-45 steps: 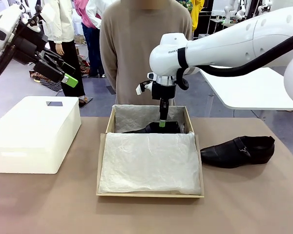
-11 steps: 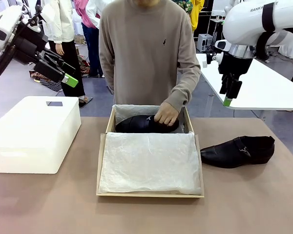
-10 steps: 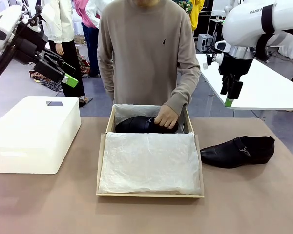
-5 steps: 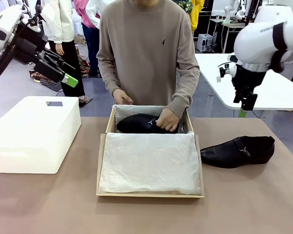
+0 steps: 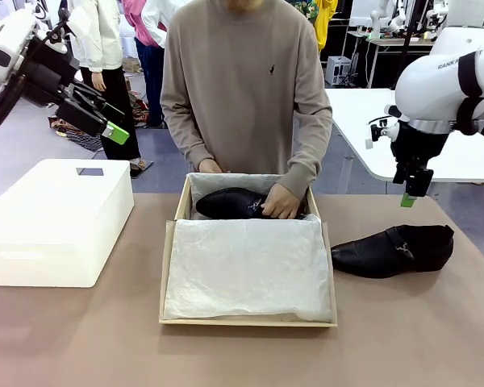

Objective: Pack the shoes into the box.
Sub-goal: Place the other shoe of the Shoes into the Shoes Box.

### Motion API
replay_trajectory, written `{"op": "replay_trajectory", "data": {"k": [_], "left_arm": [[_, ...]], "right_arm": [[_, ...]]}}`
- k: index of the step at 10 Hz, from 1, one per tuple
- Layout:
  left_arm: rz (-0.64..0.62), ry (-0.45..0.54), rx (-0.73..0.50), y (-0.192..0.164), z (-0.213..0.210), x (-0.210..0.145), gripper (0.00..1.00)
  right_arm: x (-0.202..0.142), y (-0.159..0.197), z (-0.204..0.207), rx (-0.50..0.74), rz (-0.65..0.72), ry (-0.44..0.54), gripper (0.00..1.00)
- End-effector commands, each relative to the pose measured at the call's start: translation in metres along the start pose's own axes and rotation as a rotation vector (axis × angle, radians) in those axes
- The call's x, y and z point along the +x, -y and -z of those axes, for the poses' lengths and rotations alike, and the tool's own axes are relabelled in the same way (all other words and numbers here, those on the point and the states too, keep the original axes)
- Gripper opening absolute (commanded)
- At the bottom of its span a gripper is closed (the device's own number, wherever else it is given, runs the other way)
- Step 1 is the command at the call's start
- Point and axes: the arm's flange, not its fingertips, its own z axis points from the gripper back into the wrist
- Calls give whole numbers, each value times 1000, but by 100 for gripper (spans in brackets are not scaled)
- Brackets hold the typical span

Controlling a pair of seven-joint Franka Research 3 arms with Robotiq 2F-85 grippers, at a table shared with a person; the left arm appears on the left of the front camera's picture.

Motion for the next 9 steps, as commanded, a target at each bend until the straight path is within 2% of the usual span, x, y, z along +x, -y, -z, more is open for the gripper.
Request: {"op": "replay_trajectory", "data": {"k": [1,7,9], "left_arm": [[19,22,-10,-1,0,-1,100],[19,22,-10,-1,0,-1,100],[19,22,-10,-1,0,-1,100]], "right_arm": [[1,2,-4,-10,-4,-2,100],[0,1,-2,-3,-1,1,100],[-10,-1,2,-16,-8,-4,100]]}}
